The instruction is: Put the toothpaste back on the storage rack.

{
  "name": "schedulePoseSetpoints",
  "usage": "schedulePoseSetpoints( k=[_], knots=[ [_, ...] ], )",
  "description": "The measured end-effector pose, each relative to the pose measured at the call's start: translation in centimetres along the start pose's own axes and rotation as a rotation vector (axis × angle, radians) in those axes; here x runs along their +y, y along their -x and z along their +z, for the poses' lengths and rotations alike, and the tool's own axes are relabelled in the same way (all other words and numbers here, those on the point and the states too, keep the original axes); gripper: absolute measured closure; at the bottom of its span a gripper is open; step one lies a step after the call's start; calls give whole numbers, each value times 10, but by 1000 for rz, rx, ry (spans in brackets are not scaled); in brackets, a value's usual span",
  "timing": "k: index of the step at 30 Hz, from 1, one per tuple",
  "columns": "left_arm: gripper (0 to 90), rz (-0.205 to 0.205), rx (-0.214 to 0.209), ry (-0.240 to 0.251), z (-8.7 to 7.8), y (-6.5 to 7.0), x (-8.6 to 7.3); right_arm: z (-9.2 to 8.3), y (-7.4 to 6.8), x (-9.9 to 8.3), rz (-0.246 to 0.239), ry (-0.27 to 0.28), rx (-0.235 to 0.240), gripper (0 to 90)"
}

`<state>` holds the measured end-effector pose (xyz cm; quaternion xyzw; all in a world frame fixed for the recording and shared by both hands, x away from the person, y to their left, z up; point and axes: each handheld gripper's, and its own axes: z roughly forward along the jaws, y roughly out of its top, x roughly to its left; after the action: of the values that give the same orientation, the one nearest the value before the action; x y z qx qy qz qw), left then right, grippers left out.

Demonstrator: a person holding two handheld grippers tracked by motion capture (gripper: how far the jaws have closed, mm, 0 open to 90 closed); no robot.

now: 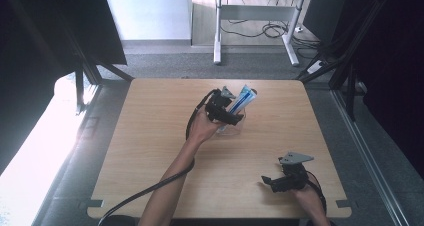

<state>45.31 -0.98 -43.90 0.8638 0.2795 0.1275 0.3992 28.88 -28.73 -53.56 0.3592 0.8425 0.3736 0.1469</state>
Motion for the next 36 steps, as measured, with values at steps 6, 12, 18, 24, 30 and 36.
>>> schedulePoseSetpoints(
  k=[6,12,18,24,30,36],
  knots=[
    [134,12,6,-7,-11,7,-3,0,-1,1,-2,2,-2,0],
    [131,15,-8,-14,-23,11,-10,0,-1,1,-7,1,-3,0],
    [130,0,-17,-9,-33,12,-20,0,-2,1,-7,-1,-2,0],
    [128,9,-6,-10,-43,14,-32,1,-2,1,-7,-2,-3,0],
    [128,12,6,-17,-54,17,-44,1,-3,1,-8,-1,-3,0],
    [128,6,7,-10,-66,17,-58,1,-3,2,-7,-3,2,0]
  ],
)
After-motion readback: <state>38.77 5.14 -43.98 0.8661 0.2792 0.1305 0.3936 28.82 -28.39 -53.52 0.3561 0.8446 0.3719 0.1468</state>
